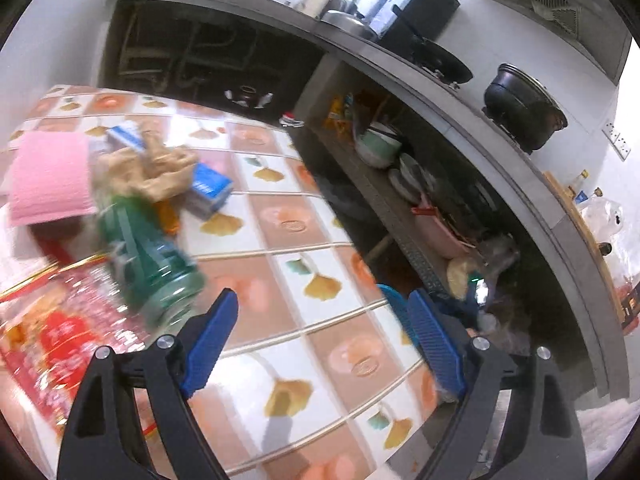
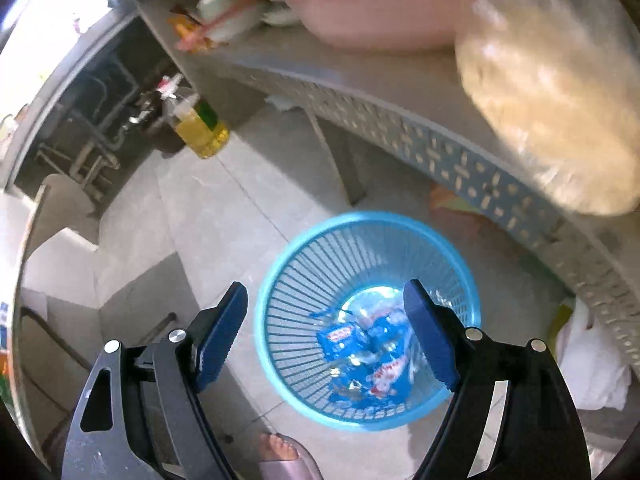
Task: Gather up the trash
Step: 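Return both tools to the table above the remaining trash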
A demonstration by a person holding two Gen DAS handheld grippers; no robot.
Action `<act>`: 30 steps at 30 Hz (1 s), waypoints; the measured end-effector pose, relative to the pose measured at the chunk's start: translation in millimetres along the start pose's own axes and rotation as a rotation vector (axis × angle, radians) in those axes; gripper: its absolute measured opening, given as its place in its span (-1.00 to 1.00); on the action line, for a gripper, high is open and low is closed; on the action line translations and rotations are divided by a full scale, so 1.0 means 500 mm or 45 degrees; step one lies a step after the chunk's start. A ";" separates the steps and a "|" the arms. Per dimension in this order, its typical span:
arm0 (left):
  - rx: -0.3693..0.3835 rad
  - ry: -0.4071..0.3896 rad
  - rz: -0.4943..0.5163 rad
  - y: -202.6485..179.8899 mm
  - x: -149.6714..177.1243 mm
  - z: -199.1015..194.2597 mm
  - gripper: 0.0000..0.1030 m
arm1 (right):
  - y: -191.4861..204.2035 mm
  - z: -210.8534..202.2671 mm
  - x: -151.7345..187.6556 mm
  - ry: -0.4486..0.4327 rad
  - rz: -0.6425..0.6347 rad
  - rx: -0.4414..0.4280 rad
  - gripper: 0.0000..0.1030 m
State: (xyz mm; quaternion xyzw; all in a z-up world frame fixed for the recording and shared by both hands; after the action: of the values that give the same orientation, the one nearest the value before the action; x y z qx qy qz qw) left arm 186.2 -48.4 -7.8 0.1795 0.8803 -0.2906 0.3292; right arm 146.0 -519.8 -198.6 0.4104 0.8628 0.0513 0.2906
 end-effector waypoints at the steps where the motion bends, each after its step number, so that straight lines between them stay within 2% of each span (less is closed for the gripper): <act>1: -0.032 -0.006 0.008 0.007 0.007 -0.008 0.65 | 0.015 -0.020 0.002 -0.017 -0.024 -0.013 0.49; 4: -0.107 -0.023 0.022 0.035 0.025 -0.035 0.68 | 0.076 -0.086 0.013 -0.067 -0.127 -0.028 0.50; 7: -0.164 -0.027 -0.004 0.066 0.047 -0.059 0.71 | 0.145 -0.157 0.033 -0.118 -0.239 -0.035 0.63; 11: -0.184 -0.054 -0.041 0.106 0.068 -0.101 0.79 | 0.231 -0.254 0.062 -0.210 -0.388 -0.059 0.85; 14: -0.211 -0.087 -0.068 0.132 0.073 -0.132 0.82 | 0.304 -0.319 0.096 -0.272 -0.518 -0.046 0.85; 18: -0.269 -0.127 -0.081 0.161 0.082 -0.177 0.89 | 0.395 -0.351 0.143 -0.267 -0.675 -0.047 0.85; 22: -0.303 -0.143 -0.087 0.179 0.098 -0.202 0.89 | 0.483 -0.381 0.196 -0.255 -0.773 -0.192 0.85; 27: -0.322 -0.169 -0.101 0.192 0.123 -0.219 0.89 | 0.576 -0.410 0.262 -0.248 -0.808 -0.486 0.85; 30: -0.362 -0.187 -0.115 0.205 0.137 -0.221 0.89 | 0.628 -0.398 0.308 -0.157 -0.821 -0.596 0.85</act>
State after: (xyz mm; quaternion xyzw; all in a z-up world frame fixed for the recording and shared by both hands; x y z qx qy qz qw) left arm 136.5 108.2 -27.2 0.0698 0.8933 -0.1900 0.4012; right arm 175.0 -169.8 -2.4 0.0437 0.8933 0.1281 0.4287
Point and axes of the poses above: each gripper's, at about its wrist camera, not at the fingertips, and z roughly the way its jaws point, y to its left, x to its underside, the point moved 6 cm from there along z, roughly the way its jaws point, and after that the axes turned 6 degrees about z, right-handed, at the moved point
